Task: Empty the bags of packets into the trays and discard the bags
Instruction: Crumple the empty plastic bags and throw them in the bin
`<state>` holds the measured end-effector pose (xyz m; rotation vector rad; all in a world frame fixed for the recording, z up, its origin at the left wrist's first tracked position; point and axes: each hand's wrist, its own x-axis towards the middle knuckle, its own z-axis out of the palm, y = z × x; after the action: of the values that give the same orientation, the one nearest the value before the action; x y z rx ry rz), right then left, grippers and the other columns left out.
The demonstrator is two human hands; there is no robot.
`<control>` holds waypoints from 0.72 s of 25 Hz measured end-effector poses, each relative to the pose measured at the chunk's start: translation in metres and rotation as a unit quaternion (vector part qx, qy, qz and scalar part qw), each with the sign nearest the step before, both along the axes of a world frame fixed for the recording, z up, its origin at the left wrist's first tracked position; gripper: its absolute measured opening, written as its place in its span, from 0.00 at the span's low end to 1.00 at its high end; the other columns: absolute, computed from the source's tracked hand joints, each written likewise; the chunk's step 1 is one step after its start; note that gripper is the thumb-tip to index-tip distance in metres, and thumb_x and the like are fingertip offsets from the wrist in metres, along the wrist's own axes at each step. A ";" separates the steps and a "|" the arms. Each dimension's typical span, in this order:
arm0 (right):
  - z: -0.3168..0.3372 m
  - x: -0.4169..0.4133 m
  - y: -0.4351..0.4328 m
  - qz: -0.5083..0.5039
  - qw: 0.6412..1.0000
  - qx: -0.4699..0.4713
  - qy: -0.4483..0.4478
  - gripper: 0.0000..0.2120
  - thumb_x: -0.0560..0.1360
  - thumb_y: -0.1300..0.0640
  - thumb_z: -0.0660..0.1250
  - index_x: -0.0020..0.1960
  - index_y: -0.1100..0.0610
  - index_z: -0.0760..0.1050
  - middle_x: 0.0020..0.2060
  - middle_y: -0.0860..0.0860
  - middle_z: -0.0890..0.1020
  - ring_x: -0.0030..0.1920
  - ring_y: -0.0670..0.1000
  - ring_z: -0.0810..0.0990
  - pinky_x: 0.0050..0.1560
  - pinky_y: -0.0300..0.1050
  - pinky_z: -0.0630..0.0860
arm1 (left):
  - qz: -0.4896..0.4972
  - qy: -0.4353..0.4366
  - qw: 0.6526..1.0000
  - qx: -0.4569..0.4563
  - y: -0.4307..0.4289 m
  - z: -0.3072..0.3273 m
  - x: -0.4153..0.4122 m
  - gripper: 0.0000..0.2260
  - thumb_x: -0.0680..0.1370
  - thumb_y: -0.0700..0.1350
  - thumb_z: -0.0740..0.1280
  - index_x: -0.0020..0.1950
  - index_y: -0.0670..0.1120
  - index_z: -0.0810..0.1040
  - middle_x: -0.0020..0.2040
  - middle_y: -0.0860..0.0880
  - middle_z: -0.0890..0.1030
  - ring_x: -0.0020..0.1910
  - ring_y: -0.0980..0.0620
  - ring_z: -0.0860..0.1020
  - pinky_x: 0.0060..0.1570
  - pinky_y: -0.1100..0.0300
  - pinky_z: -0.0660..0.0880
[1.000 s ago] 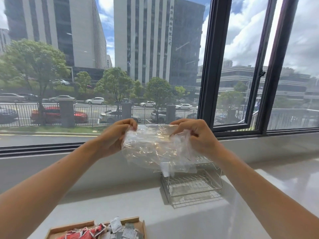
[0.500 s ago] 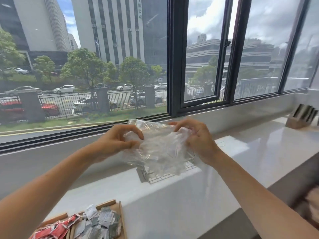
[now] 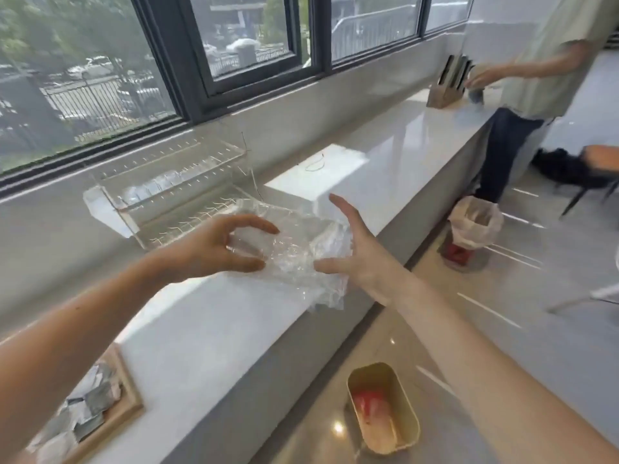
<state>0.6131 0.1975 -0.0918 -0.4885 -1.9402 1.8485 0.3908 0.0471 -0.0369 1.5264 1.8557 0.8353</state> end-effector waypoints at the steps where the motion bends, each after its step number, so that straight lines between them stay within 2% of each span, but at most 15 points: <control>1: -0.014 0.012 0.006 -0.013 1.000 0.019 -0.010 0.46 0.69 0.62 0.78 0.70 0.27 0.58 0.70 0.31 0.55 0.69 0.41 0.56 0.57 0.41 0.71 | -0.013 -0.006 1.000 -0.022 0.012 -0.013 0.007 0.21 0.71 0.39 0.77 0.61 0.54 0.79 0.60 0.44 0.81 0.48 0.47 0.85 0.51 0.47 0.81; 2: -0.027 0.024 0.009 -0.025 0.999 0.037 -0.019 0.45 0.70 0.66 0.76 0.71 0.29 0.60 0.73 0.34 0.56 0.68 0.38 0.61 0.59 0.36 0.70 | -0.023 -0.009 0.999 -0.037 0.024 -0.027 0.013 0.22 0.70 0.40 0.78 0.61 0.55 0.79 0.60 0.46 0.81 0.48 0.45 0.84 0.52 0.44 0.80; 3: -0.039 0.034 0.011 -0.039 0.997 0.057 -0.028 0.44 0.70 0.69 0.74 0.70 0.31 0.62 0.75 0.37 0.58 0.66 0.36 0.67 0.55 0.33 0.74 | -0.033 -0.009 0.998 -0.047 0.034 -0.040 0.018 0.22 0.70 0.40 0.78 0.61 0.55 0.79 0.60 0.48 0.81 0.46 0.42 0.83 0.52 0.44 0.80; 4: -0.053 0.043 0.011 -0.063 0.994 0.073 -0.043 0.42 0.70 0.70 0.72 0.69 0.32 0.65 0.75 0.40 0.62 0.61 0.41 0.74 0.50 0.36 0.79 | -0.044 -0.014 0.997 -0.059 0.046 -0.056 0.023 0.22 0.70 0.41 0.78 0.60 0.56 0.79 0.61 0.50 0.80 0.44 0.42 0.82 0.50 0.47 0.80; 5: -0.067 0.051 0.011 -0.090 0.991 0.079 -0.062 0.38 0.70 0.71 0.70 0.68 0.34 0.69 0.73 0.40 0.66 0.51 0.51 0.79 0.47 0.47 0.82 | -0.054 -0.021 0.996 -0.071 0.056 -0.071 0.026 0.22 0.70 0.41 0.78 0.60 0.57 0.79 0.61 0.51 0.79 0.40 0.46 0.81 0.45 0.54 0.80; 7: -0.097 0.063 0.007 -0.135 0.984 0.069 -0.094 0.28 0.72 0.70 0.68 0.61 0.39 0.77 0.66 0.38 0.76 0.38 0.59 0.78 0.42 0.58 0.80 | -0.083 -0.037 0.991 -0.096 0.075 -0.100 0.031 0.21 0.70 0.41 0.78 0.59 0.57 0.79 0.58 0.56 0.80 0.31 0.59 0.75 0.35 0.68 0.73; 8: -0.112 0.068 0.006 -0.159 0.979 0.060 -0.111 0.24 0.74 0.69 0.68 0.56 0.41 0.80 0.62 0.36 0.79 0.34 0.60 0.77 0.40 0.59 0.80 | -0.099 -0.045 0.988 -0.106 0.085 -0.115 0.033 0.22 0.69 0.41 0.78 0.59 0.57 0.79 0.54 0.61 0.80 0.30 0.61 0.73 0.33 0.71 0.71; 9: -0.125 0.072 0.003 -0.188 0.972 0.047 -0.131 0.22 0.75 0.69 0.67 0.53 0.42 0.82 0.59 0.36 0.81 0.35 0.65 0.78 0.42 0.64 0.80 | -0.114 -0.056 0.985 -0.116 0.095 -0.130 0.036 0.22 0.69 0.40 0.78 0.59 0.57 0.79 0.51 0.64 0.80 0.29 0.62 0.73 0.32 0.73 0.69; 11: -0.150 0.076 -0.002 -0.245 0.953 0.021 -0.177 0.21 0.76 0.69 0.66 0.50 0.42 0.82 0.58 0.40 0.83 0.46 0.74 0.79 0.47 0.70 0.78 | -0.137 -0.077 0.979 -0.130 0.112 -0.163 0.040 0.23 0.69 0.39 0.78 0.59 0.56 0.79 0.53 0.62 0.79 0.30 0.61 0.72 0.35 0.71 0.71; 12: -0.163 0.077 -0.007 -0.270 0.941 0.009 -0.202 0.21 0.76 0.69 0.66 0.52 0.42 0.82 0.58 0.44 0.83 0.45 0.71 0.80 0.45 0.65 0.80 | -0.145 -0.082 0.976 -0.137 0.119 -0.181 0.042 0.23 0.69 0.39 0.78 0.60 0.55 0.79 0.57 0.59 0.79 0.30 0.59 0.71 0.36 0.67 0.72; 13: -0.176 0.079 -0.011 -0.292 0.930 0.000 -0.225 0.21 0.76 0.69 0.66 0.54 0.43 0.81 0.57 0.51 0.84 0.37 0.63 0.82 0.37 0.55 0.82 | -0.153 -0.078 0.975 -0.139 0.125 -0.199 0.044 0.24 0.68 0.40 0.79 0.61 0.55 0.78 0.58 0.55 0.79 0.29 0.57 0.70 0.35 0.64 0.72; 14: -0.191 0.080 -0.017 -0.312 0.917 -0.014 -0.248 0.21 0.76 0.69 0.65 0.56 0.45 0.81 0.55 0.59 0.84 0.27 0.55 0.77 0.29 0.45 0.77 | -0.165 -0.067 0.973 -0.144 0.131 -0.220 0.046 0.25 0.68 0.41 0.79 0.61 0.55 0.78 0.57 0.54 0.79 0.27 0.60 0.68 0.35 0.63 0.70; 15: -0.206 0.081 -0.023 -0.329 0.904 -0.035 -0.272 0.21 0.76 0.68 0.64 0.59 0.46 0.80 0.53 0.66 0.83 0.24 0.52 0.72 0.26 0.42 0.72 | -0.176 -0.049 0.972 -0.148 0.136 -0.239 0.047 0.25 0.67 0.42 0.80 0.61 0.55 0.77 0.54 0.55 0.79 0.27 0.62 0.70 0.35 0.65 0.68; 16: -0.220 0.081 -0.029 -0.343 0.890 -0.056 -0.294 0.21 0.76 0.68 0.64 0.62 0.47 0.79 0.53 0.68 0.82 0.24 0.53 0.72 0.27 0.44 0.72 | -0.186 -0.031 0.970 -0.154 0.140 -0.256 0.050 0.25 0.66 0.43 0.80 0.61 0.55 0.77 0.52 0.56 0.78 0.28 0.66 0.71 0.36 0.67 0.67; 18: -0.246 0.083 -0.039 -0.366 0.869 -0.095 -0.319 0.22 0.76 0.68 0.63 0.65 0.50 0.78 0.50 0.59 0.85 0.26 0.49 0.74 0.31 0.43 0.74 | -0.203 -0.005 0.965 -0.165 0.147 -0.287 0.059 0.26 0.66 0.45 0.80 0.61 0.55 0.78 0.51 0.56 0.76 0.33 0.69 0.72 0.40 0.68 0.66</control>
<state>0.6959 0.1581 -0.3375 -1.8012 -1.5334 1.4417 0.4498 0.1936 -0.3241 1.5971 1.5026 0.3236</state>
